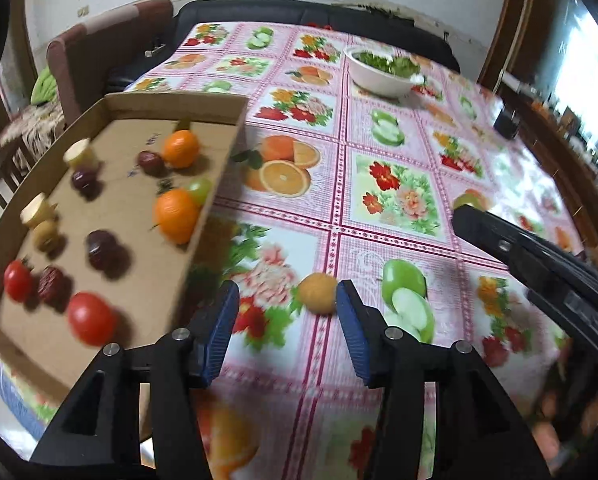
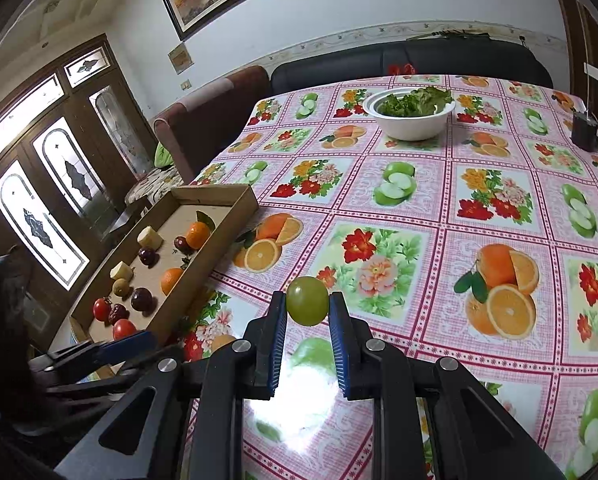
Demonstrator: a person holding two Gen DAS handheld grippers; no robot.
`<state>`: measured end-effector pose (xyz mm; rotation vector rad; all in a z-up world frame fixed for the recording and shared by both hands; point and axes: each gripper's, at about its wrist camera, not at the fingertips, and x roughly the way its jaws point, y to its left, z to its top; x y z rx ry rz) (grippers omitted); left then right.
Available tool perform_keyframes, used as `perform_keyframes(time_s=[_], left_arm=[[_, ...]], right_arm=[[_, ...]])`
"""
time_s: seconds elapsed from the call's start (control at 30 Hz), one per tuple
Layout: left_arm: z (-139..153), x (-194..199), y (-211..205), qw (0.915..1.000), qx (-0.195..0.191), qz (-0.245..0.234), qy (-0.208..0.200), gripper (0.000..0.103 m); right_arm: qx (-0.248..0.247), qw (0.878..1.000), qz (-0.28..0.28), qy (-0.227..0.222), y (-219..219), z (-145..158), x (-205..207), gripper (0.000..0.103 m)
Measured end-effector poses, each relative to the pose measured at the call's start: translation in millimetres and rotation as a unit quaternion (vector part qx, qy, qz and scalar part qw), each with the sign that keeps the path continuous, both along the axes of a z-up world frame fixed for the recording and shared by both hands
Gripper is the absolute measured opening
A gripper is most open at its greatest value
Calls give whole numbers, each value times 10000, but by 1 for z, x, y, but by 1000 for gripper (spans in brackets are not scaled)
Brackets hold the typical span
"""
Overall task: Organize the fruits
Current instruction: 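Grasp the tan round fruit with the left tool while the right tool holds the grape, then carry the tan fruit and the grape over the cardboard box with both tools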
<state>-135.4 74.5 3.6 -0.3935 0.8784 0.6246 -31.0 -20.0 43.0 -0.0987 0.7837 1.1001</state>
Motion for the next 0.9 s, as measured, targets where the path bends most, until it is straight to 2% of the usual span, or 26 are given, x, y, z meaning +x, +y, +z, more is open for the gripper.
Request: perform_keyframes(time_s=[0.17,0.2,0.23,0.27,0.33,0.53,0.9], left_arm=[[-17,24,0,9993,-23,-155,325,50],[-20,26,-3,9991,-40,-231,357,46],[-20,27,-6,9988,104,-232,408,30],[-20,27,-9,9985,170,-252,447,23],[-19,25,-11,9986,140,-282,433,23],[-2,7,-11,9986,363,-119,354,23],[25,-31,16,9976,549,381,176,23]], right_arm=[[-21,10000,-25,52,-3,-3,4,21],[-14,10000,-33,65,-3,-4,5,21],[-7,10000,-39,71,-4,-4,6,21],[3,10000,-52,68,-4,-3,6,21],[11,10000,-67,65,-4,-3,7,21],[55,10000,-29,20,-4,3,3,21],[76,9996,260,-66,20,14,-13,21]])
